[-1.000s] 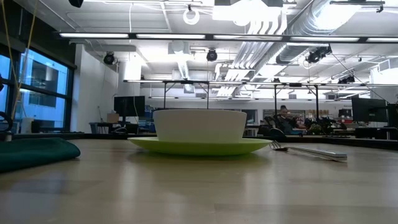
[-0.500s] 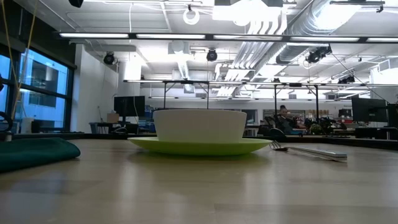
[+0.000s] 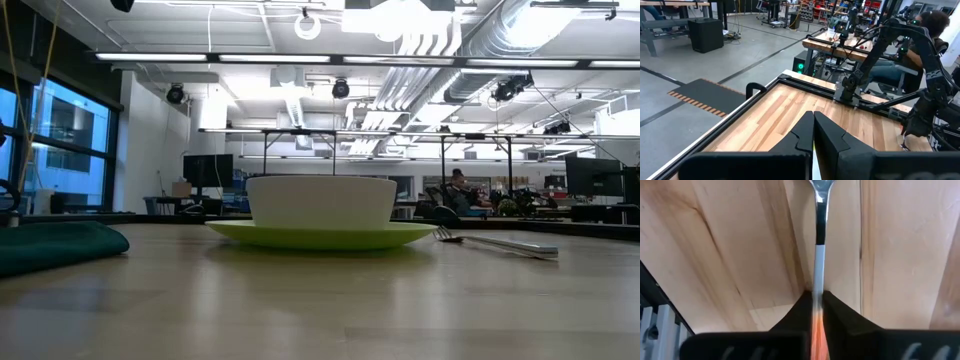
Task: Set table place
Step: Put the orange spoon into the white bowl
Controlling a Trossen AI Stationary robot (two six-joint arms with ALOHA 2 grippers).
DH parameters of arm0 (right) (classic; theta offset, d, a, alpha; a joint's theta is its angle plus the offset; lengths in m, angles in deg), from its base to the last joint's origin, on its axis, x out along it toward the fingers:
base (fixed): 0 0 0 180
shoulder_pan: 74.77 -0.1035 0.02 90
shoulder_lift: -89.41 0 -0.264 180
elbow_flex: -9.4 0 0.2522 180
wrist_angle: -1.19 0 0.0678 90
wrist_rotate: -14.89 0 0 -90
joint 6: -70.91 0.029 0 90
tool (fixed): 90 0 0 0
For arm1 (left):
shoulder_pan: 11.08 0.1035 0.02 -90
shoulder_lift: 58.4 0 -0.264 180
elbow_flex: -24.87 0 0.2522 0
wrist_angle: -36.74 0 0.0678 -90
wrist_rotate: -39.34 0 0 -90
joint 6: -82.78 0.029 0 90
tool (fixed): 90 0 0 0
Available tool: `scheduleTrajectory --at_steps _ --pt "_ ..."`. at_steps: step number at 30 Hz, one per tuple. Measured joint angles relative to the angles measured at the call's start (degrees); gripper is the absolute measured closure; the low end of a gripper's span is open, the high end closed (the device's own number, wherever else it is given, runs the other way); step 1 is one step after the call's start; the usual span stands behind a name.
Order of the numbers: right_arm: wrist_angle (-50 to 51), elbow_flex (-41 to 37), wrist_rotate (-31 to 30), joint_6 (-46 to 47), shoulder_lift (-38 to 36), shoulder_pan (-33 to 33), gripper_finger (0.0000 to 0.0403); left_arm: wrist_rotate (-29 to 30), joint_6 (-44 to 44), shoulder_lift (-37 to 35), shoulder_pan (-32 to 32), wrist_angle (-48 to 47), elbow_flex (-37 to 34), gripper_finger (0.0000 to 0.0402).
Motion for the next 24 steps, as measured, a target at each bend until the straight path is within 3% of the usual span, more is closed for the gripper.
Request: scheduleTrajectory --at_steps 15,24 --pt "-0.03 -0.18 0.10 1.16 -0.60 0.72 0.0400 -0.01 0.00 0.01 0.00 0.02 -0.01 0.0401" --pt "0.76 -0.37 -5.45 0.94 -5.24 2.29 0.0402 0.00 0.00 0.02 0.00 0.03 0.00 0.0401"
